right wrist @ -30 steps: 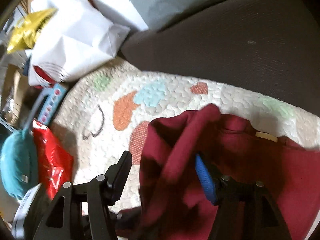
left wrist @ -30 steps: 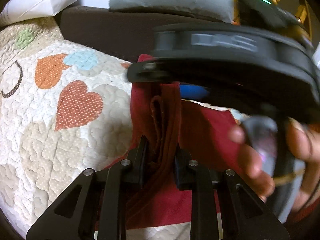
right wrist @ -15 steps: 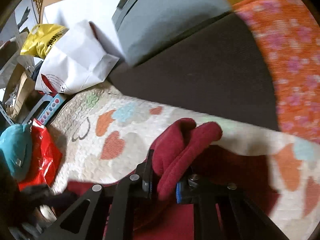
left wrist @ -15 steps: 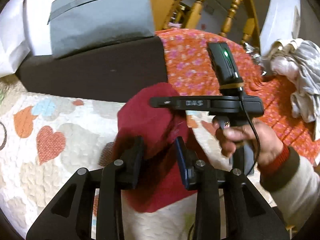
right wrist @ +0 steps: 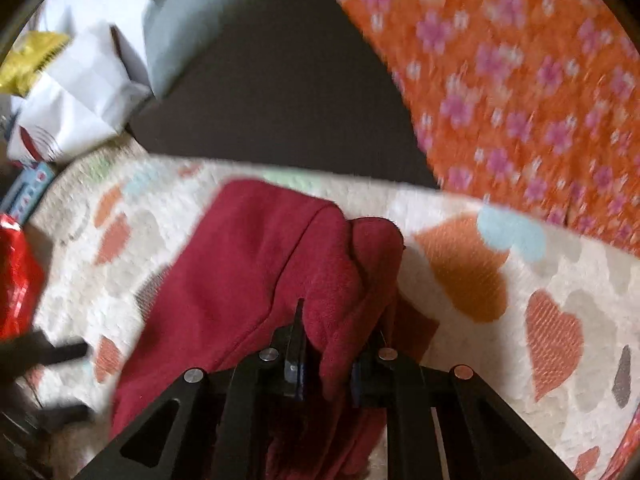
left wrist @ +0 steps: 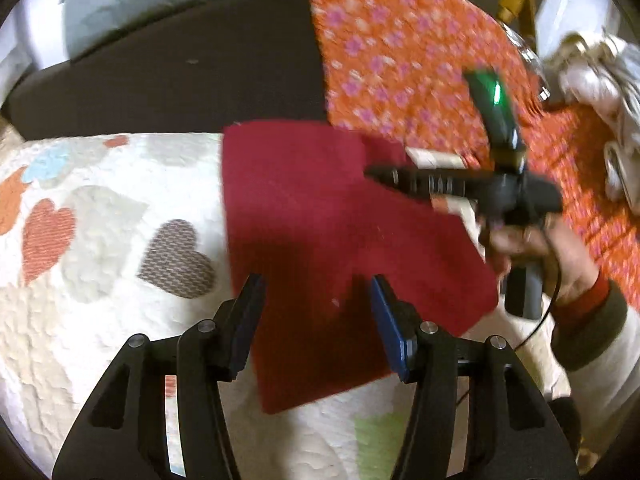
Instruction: Fold small clothes
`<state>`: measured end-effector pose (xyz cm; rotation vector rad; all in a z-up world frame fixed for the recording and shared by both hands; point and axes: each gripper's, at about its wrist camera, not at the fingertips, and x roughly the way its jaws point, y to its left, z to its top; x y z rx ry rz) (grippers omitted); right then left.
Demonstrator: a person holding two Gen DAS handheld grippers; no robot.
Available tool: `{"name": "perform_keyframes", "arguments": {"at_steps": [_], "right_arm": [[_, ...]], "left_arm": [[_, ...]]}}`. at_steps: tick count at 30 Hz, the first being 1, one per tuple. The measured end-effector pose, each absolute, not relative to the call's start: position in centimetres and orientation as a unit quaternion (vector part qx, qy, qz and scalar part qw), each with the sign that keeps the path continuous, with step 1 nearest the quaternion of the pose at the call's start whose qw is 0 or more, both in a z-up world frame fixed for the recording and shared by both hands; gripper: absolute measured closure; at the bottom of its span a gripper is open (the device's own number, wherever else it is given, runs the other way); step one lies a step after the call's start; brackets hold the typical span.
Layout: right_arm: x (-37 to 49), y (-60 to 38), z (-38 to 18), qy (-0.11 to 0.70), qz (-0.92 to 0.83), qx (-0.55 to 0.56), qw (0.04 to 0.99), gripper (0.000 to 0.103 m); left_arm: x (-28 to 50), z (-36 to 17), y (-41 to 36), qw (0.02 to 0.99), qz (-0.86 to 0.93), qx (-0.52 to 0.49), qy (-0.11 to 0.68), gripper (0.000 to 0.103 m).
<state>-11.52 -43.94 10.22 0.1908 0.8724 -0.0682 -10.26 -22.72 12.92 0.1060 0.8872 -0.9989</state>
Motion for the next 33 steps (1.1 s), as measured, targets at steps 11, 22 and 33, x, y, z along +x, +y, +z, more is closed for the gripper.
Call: {"name": "perform_keyframes", "arguments": {"at_steps": [11, 22, 33], "right_arm": [[-20.3, -44.6, 10.8, 0.389, -0.016, 0.230, 0.892, 0.068], [-24.5, -40.8, 4.3, 0.434, 0.010, 0.260, 0.863, 0.097], [-22.4, -44.2, 10.4, 0.352, -0.081, 0.255, 0.897, 0.053]], "left_arm": [[-13.1, 9.6, -25.6, 0.753, -0.469, 0.150, 0.437, 0.050], [-14.0, 10.2, -24.7, 0.762, -0.453, 0.154, 0.436, 0.049], [-12.1, 10.3, -24.8, 0.791, -0.417, 0.123, 0.430, 0.049]]}}
